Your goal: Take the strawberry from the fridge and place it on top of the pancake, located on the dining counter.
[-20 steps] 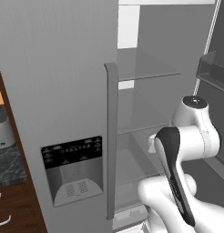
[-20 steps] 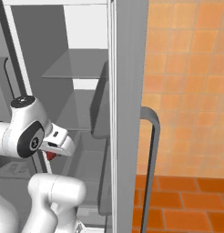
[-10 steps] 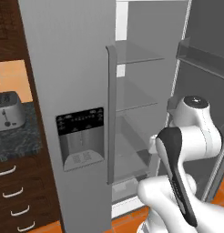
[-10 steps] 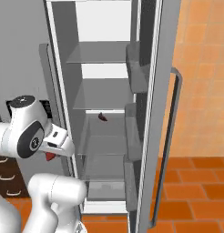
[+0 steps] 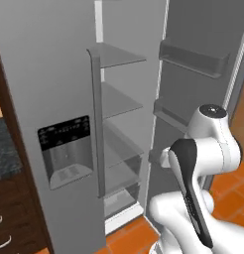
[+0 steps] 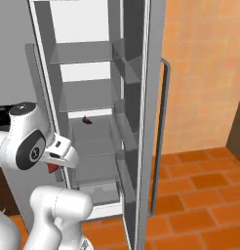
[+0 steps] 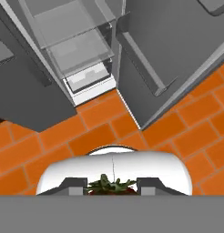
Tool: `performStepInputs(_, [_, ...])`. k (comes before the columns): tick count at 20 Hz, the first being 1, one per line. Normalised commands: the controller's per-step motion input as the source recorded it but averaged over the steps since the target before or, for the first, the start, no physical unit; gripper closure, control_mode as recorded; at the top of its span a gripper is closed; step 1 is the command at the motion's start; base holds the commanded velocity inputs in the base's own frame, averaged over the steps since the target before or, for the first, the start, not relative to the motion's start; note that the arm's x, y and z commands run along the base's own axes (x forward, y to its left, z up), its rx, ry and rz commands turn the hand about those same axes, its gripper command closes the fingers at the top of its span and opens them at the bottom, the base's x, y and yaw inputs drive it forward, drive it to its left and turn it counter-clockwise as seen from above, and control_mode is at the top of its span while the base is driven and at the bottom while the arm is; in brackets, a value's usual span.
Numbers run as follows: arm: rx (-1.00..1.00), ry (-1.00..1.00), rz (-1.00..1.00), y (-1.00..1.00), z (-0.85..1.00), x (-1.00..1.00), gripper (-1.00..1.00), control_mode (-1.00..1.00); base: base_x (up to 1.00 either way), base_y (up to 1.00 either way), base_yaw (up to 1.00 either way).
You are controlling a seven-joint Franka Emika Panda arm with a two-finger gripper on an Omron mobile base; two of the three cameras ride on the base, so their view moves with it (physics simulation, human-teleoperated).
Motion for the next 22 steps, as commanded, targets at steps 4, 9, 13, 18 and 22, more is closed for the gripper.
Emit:
performStepInputs(4, [0.00, 0.00, 0.00, 0.00, 0.00, 0.00, 1.00, 1.00, -0.59, 0.46, -0.68])
performStepInputs(9, [0.00, 0.00, 0.00, 0.00, 0.00, 0.00, 1.00, 1.00, -0.02, 1.00, -0.32])
performStepInputs(13, [0.00, 0.00, 0.00, 0.00, 0.00, 0.00, 1.00, 1.00, -0.18, 0.44, -0.43])
performStepInputs(18, [0.00, 0.00, 0.00, 0.00, 0.00, 0.00, 1.00, 1.00, -0.29, 0.00, -0.79])
performStepInputs(22, [0.00, 0.00, 0.00, 0.00, 0.00, 0.00, 1.00, 1.00, -0.08, 0.00, -0.87])
